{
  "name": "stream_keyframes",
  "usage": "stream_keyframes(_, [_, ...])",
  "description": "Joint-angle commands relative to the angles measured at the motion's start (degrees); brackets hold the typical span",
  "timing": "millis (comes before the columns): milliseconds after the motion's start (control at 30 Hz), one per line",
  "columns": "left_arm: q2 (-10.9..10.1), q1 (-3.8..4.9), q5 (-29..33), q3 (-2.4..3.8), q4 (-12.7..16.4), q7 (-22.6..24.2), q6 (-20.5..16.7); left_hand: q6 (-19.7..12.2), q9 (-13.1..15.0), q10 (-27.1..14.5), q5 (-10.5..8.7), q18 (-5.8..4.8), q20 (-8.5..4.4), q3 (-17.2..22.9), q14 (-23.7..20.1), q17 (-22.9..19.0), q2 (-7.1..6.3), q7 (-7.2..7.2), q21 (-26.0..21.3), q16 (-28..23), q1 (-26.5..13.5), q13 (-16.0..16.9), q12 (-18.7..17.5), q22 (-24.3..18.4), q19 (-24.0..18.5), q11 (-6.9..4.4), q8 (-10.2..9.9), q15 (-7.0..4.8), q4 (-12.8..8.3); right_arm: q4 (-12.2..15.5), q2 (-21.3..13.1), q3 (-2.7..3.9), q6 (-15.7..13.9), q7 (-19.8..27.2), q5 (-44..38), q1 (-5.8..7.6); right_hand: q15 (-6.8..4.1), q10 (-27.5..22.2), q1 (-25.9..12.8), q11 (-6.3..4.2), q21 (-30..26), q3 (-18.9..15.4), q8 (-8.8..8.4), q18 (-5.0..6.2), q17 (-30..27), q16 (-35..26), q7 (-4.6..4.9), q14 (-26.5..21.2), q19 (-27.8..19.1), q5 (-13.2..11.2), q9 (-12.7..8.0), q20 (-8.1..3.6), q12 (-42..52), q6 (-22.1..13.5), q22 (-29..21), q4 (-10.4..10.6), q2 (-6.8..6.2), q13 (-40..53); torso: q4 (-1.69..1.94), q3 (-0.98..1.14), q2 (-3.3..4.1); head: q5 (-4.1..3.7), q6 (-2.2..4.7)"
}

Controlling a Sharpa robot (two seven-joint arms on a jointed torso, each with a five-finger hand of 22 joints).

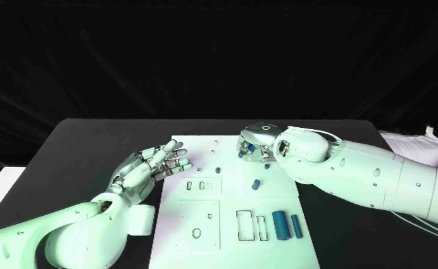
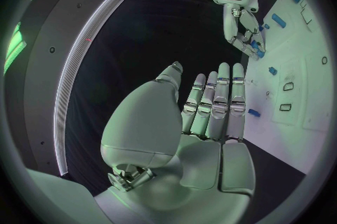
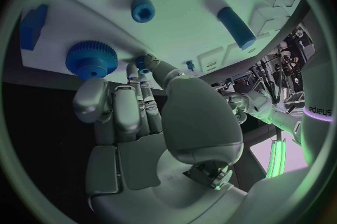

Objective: Assemble the parts on the task board

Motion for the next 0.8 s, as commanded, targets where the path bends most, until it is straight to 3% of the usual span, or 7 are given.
stream_keyframes(33, [-0.09,0.09,0.11,0.05,0.23,-0.12,1.48,0.13,-0.05,0.08,0.24,0.68,0.16,-0.17,0.02,-0.10,0.05,0.43,-0.36,-0.24,-0.61,-0.08,-0.40,-0.09,0.20,0.23,-0.34,0.38,-0.26,-0.15,0.21,-0.07,1.77,-0.50,-1.07,-0.09,0.33,-0.11,0.14,-0.13,0.49,0.47,-0.12,-1.10,0.22,0.52,0.04,2.28,0.29,-0.49,0.13,0.00,-0.16,0.65,0.33,0.35,-0.19,0.02,0.10,0.07,0.35,-0.17,0.10])
stream_keyframes(233, [-0.18,0.11,0.11,0.05,0.29,-0.33,1.55,0.08,-0.06,-0.01,0.25,0.67,0.21,-0.18,-0.05,-0.14,0.07,0.48,-0.49,-0.43,-0.64,-0.08,-0.59,-0.20,0.15,0.28,-0.52,0.44,-0.33,-0.26,0.36,-0.07,1.90,-0.43,-1.06,-0.10,0.15,0.56,-0.06,-0.38,1.13,1.00,0.06,-1.18,0.67,1.12,-0.16,2.21,0.39,-1.16,0.29,0.01,-0.10,1.50,1.09,1.43,-0.11,0.07,0.16,0.09,0.47,-0.30,-0.04])
stream_keyframes(333, [-0.23,0.11,0.11,0.05,0.31,-0.44,1.52,0.05,-0.06,-0.05,0.25,0.67,0.23,-0.17,-0.07,-0.15,0.08,0.51,-0.54,-0.50,-0.64,-0.08,-0.66,-0.25,0.13,0.31,-0.59,0.46,-0.37,-0.25,0.37,-0.07,1.59,-0.38,-1.05,-0.10,-0.14,1.57,-0.02,-0.74,1.73,1.51,0.48,-1.29,1.25,1.67,-0.63,2.24,0.65,-1.25,0.56,-0.05,0.17,2.72,1.94,2.25,0.55,0.21,0.17,0.09,0.52,-0.36,-0.10])
stream_keyframes(467, [-0.28,0.12,0.11,0.05,0.28,-0.66,1.46,0.02,-0.06,-0.13,0.27,0.67,0.26,-0.14,-0.10,-0.18,0.13,0.56,-0.61,-0.61,-0.62,-0.08,-0.79,-0.32,0.10,0.35,-0.70,0.49,-0.44,0.19,0.11,-0.07,-1.46,-0.29,-1.05,-0.10,-0.84,3.82,0.83,-1.52,3.31,2.58,1.13,-1.66,2.06,2.52,-1.34,2.33,1.66,-2.77,1.11,-0.45,0.66,4.57,4.33,3.11,1.77,0.53,0.24,0.06,0.59,-0.42,0.01])
stream_keyframes(800, [-0.40,0.13,0.11,0.05,0.05,-0.95,1.44,-0.03,-0.05,-0.26,0.31,0.68,0.33,0.17,-0.09,-0.22,0.48,0.66,-0.81,-0.89,-0.34,-0.07,-1.10,-0.51,0.08,0.44,-1.00,0.56,-0.74,1.37,0.14,0.52,-7.59,-2.01,-0.96,0.13,-1.21,5.48,0.86,-1.99,4.49,3.11,1.43,-1.96,2.27,3.03,-1.78,2.34,2.34,-3.90,1.72,-0.87,0.60,5.60,6.07,4.22,1.89,0.68,0.41,0.01,0.73,-0.55,0.47])
